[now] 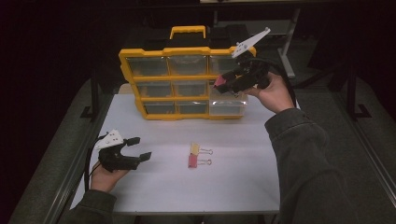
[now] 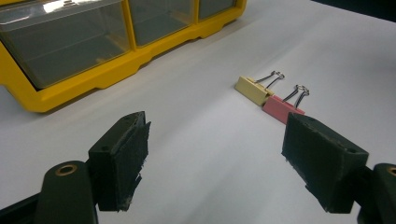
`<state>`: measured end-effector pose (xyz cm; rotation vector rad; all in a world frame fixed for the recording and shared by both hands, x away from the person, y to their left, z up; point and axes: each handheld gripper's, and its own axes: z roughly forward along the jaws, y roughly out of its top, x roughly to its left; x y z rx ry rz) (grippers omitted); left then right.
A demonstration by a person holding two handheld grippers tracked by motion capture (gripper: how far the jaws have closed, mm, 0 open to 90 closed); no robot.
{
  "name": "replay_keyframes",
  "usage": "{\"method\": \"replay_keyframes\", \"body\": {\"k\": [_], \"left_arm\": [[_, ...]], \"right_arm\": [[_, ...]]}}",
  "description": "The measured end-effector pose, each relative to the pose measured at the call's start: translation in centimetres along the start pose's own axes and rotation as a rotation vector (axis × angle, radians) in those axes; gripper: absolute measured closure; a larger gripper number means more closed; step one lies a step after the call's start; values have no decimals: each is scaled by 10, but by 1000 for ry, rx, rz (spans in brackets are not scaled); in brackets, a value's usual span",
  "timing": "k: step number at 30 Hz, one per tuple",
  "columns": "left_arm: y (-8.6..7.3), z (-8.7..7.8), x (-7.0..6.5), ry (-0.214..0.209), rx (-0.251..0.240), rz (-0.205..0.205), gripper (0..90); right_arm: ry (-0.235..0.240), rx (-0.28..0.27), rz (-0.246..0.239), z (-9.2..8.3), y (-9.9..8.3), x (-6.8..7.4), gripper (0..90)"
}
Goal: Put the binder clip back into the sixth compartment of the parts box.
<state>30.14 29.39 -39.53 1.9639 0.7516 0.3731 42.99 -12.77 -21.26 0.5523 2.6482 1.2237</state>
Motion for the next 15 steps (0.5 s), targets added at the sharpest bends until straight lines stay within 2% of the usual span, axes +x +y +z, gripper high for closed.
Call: {"method": "replay_keyframes", "body": {"k": [4, 6, 10, 15], "left_arm": [[0, -1, 0, 1, 3, -3, 225], [0, -1, 0, 0, -4, -11, 224], [0, -2, 1, 0, 6, 1, 224], [0, -2, 0, -1, 5, 5, 224]], "right_arm": [[-24, 15, 21, 5, -2, -8, 484], [-41, 28, 14, 8, -4, -13, 484], [-61, 42, 16, 11, -7, -18, 484], [-83, 49, 42, 14, -8, -23, 483]]}}
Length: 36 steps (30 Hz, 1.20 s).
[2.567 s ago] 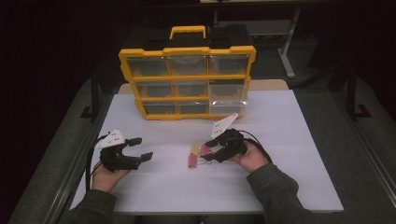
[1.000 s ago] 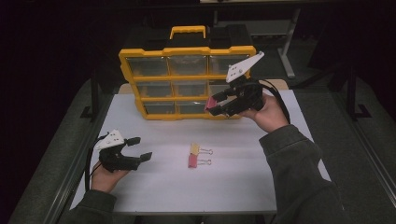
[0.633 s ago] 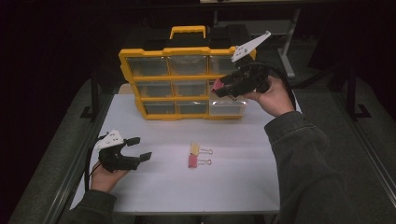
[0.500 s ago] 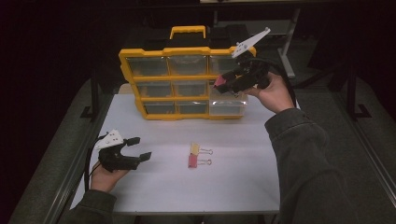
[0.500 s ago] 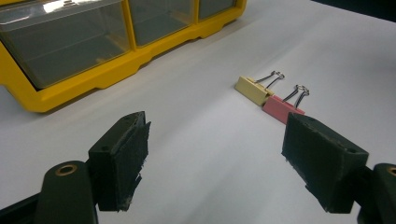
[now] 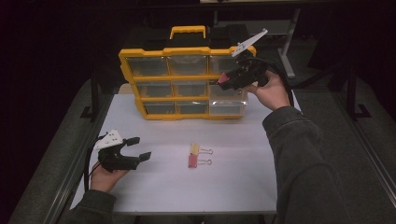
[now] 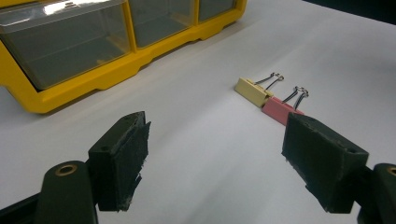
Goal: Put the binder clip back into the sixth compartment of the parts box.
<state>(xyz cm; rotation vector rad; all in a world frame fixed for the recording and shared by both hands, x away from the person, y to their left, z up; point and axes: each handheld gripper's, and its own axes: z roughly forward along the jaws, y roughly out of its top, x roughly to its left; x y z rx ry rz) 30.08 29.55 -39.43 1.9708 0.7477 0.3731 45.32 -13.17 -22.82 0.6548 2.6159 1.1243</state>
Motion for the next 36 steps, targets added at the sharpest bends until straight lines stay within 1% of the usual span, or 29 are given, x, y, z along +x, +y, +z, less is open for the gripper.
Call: {"method": "replay_keyframes", "body": {"k": [1, 6, 7, 9, 12, 13, 15, 17, 18, 19, 20, 21, 22, 23, 24, 25, 26, 28, 29, 32, 33, 34, 35, 36], "left_arm": [[-1, 0, -1, 0, -3, -16, 224], [-1, 0, -1, -1, -5, -19, 224], [-1, 0, -1, -1, -6, -19, 224], [-1, 0, -1, -1, -5, -18, 224], [-1, 0, -1, 0, -1, -18, 224], [-1, 0, -1, -1, -6, -20, 224], [-1, 0, -1, -1, -6, -18, 224], [-1, 0, -1, -1, -4, -16, 224], [0, 0, -1, -1, 4, -13, 224], [0, 0, -1, -1, 0, -14, 225], [0, 0, -1, 0, 0, -12, 225], [0, 0, -1, 0, 0, -8, 225], [0, 0, 0, 0, 0, 4, 225], [0, 0, 0, -1, 0, 8, 225], [0, 0, -1, 0, -1, -6, 225], [0, 0, -1, 1, -8, -8, 225], [0, 0, -1, 1, -8, -8, 225], [0, 0, -1, 2, -13, -3, 225], [0, 0, 0, 1, -13, -2, 225], [0, 0, -1, 0, -1, -7, 225], [0, 0, -2, 1, -5, -4, 225], [0, 0, -2, 0, -5, -2, 225], [1, 1, -2, 1, -6, 2, 224], [1, 1, -2, 1, -6, 2, 224]], "right_arm": [[3, 3, 2, 1, 0, 0, 483], [12, 26, 0, 8, -2, -1, 481], [15, 44, 13, 11, -4, -1, 469], [12, 62, 17, 14, -5, -2, 443], [2, 50, 20, 13, -6, -3, 427], [13, 42, 34, 12, -6, -2, 425], [16, 43, 33, 11, -5, -1, 421], [18, 36, 12, 9, -4, 3, 420], [18, 36, 12, 9, -4, 3, 420], [27, 27, 3, 7, -3, 8, 421], [27, 27, 3, 7, -3, 8, 421], [36, 24, 2, 6, -2, 13, 421], [36, 24, 2, 6, -2, 13, 421], [42, 23, -9, 5, -2, 15, 421], [51, 10, -19, 3, -2, 20, 420], [57, -1, -27, 1, -3, 23, 419], [57, -1, -27, 1, -3, 23, 419], [73, -24, -29, -1, -6, 29, 420], [79, -24, -27, -2, -8, 32, 420], [92, -21, -49, -1, -15, 43, 418], [103, -24, -64, 0, -19, 51, 418], [103, -24, -64, 0, -19, 51, 418], [107, -31, -85, 1, -23, 59, 418], [107, -31, -85, 1, -23, 59, 418]]}}
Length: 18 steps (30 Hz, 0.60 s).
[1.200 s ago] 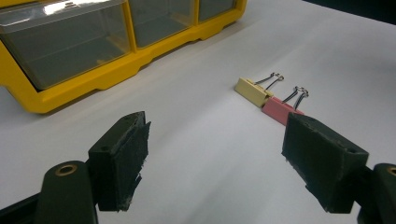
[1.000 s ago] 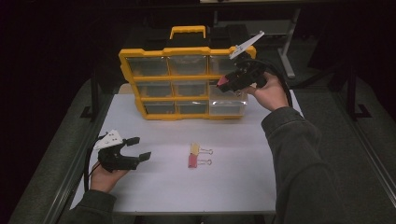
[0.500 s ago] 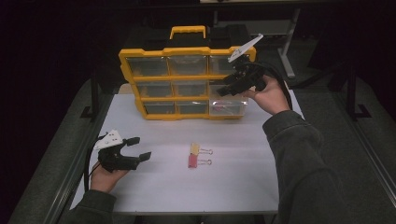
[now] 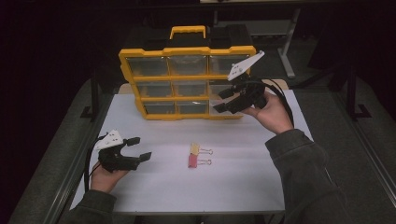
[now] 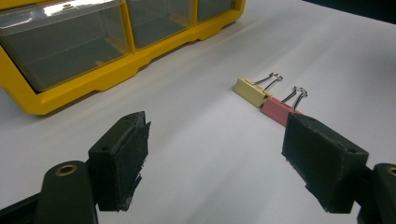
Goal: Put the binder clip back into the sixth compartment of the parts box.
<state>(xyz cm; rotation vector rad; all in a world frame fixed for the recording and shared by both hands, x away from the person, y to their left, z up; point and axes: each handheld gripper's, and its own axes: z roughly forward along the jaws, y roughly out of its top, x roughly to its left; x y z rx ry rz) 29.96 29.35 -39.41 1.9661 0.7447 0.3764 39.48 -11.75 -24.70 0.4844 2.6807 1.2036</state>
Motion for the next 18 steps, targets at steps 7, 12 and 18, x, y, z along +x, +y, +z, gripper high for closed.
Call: {"method": "replay_keyframes", "body": {"k": [7, 12, 18], "left_arm": [[0, 1, 0, -1, -4, -4, 224], [0, 1, -1, -3, -6, -3, 226], [0, 1, -1, -3, -5, -8, 226]], "right_arm": [[24, -2, -43, 11, -19, 26, 418], [19, 41, -52, 25, -29, 35, 401], [51, 64, -58, 47, -40, 46, 396]]}}
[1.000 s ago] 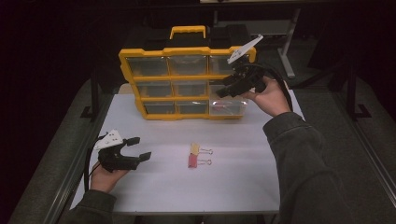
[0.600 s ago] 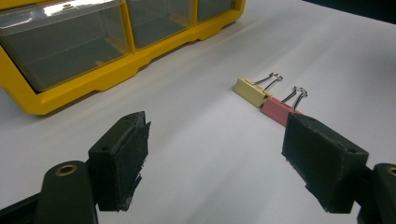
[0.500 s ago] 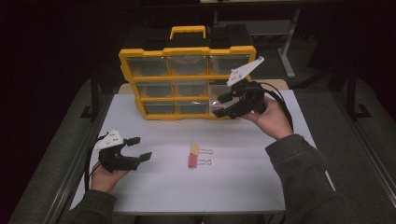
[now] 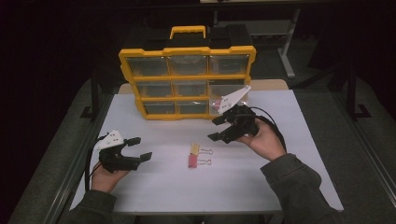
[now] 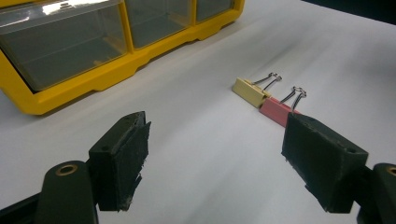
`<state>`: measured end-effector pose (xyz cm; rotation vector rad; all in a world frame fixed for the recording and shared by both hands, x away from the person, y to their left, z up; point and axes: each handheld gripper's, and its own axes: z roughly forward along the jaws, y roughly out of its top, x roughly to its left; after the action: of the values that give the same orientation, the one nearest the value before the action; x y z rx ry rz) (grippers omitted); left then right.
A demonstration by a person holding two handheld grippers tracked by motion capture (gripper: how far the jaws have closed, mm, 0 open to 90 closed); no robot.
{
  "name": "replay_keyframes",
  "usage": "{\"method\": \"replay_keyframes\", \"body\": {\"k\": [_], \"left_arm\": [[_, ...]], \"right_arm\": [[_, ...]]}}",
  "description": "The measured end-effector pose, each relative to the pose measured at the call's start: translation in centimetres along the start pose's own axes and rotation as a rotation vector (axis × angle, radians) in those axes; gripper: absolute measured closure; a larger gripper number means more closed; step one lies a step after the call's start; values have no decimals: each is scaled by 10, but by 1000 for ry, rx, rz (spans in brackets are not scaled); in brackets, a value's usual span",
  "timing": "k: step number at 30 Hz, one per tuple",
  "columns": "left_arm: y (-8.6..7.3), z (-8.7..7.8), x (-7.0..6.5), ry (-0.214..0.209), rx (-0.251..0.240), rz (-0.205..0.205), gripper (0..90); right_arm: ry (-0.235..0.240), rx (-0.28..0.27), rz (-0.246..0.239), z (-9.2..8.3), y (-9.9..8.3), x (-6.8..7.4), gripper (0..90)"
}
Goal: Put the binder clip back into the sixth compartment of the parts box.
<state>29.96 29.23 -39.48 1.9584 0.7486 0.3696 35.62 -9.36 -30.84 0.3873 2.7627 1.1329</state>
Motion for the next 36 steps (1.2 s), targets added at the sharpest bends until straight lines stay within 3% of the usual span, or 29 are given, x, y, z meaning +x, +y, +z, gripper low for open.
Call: {"method": "replay_keyframes", "body": {"k": [6, 9, 13, 17, 21, 36], "left_arm": [[0, -1, 1, 0, 8, 11, 226], [0, -1, 1, -1, 5, 14, 226], [0, -1, 0, -6, 2, -4, 227], [1, -3, 1, -6, 6, 13, 230], [-1, -2, 0, -6, -1, -11, 229], [0, -3, 0, -7, -10, -8, 230]], "right_arm": [[27, 20, 7, 22, -7, 5, 388], [31, 36, -13, 36, -12, 5, 388], [38, 59, -3, 50, -14, 6, 388], [57, 77, 9, 69, -17, 8, 390], [69, 95, 9, 83, -22, 12, 388], [109, 154, 24, 120, -38, 25, 385]]}}
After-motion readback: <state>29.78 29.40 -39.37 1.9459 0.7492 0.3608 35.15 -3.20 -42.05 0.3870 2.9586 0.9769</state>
